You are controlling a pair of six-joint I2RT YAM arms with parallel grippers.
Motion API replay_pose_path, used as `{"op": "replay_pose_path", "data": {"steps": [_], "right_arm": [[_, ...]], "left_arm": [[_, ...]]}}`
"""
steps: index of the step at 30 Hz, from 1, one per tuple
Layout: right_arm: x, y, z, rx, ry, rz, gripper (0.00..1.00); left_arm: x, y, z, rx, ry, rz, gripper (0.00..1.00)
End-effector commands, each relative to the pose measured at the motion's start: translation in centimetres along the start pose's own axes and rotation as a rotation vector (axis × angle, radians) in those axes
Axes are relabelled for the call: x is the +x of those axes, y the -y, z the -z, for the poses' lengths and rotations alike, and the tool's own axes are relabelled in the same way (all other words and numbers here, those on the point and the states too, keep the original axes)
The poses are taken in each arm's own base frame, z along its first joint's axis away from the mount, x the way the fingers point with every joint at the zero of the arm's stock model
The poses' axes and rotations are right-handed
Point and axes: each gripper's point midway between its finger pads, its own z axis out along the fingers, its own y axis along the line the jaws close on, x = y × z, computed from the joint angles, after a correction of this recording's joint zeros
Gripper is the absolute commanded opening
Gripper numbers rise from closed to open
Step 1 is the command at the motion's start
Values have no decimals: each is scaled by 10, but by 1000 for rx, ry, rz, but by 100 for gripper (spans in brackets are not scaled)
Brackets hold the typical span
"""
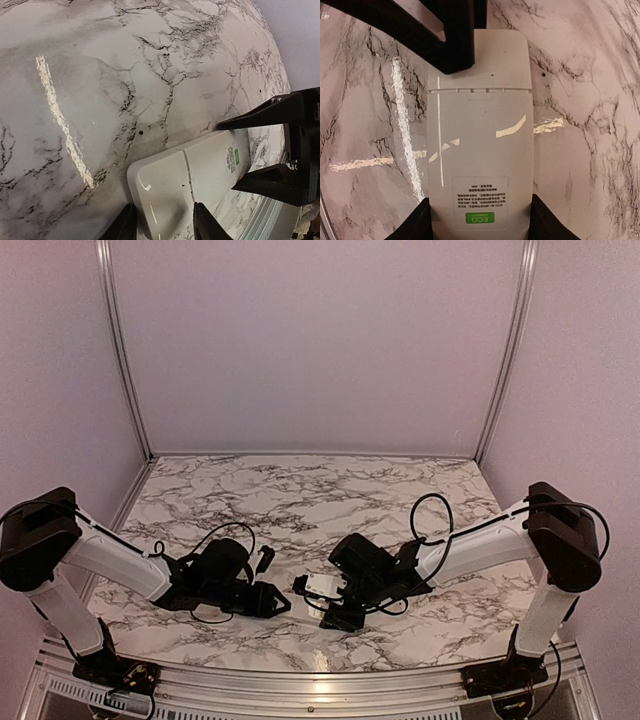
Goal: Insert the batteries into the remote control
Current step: Press the battery cover on the remote control.
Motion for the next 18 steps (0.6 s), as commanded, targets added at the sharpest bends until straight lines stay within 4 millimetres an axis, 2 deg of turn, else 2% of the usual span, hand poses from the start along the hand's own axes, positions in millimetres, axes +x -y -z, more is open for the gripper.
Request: {"op": "replay_pose_path", "data": {"steps": [1, 3, 7, 8, 9, 14, 18], "right_arm": [[25, -2, -8, -11, -65, 23, 48], [25, 0, -7, -3, -70, 23, 57], [21, 7, -2, 28, -63, 17, 86], [20, 9, 0, 39, -61, 16, 96], [20, 11, 2, 48, -61, 13, 99], [21, 19, 8, 89, -74, 8, 99], [20, 16, 9, 67, -75, 17, 94]], "left_arm": [[29, -20, 13, -25, -143, 9, 44], [23, -23, 15, -37, -126, 8, 46], [17, -29, 17, -60, -102, 7, 52], [14, -30, 17, -65, -91, 9, 53], [12, -32, 18, -71, -81, 9, 56], [-1, -32, 22, -63, -47, 8, 57], [-4, -29, 22, -59, -50, -22, 52]]}}
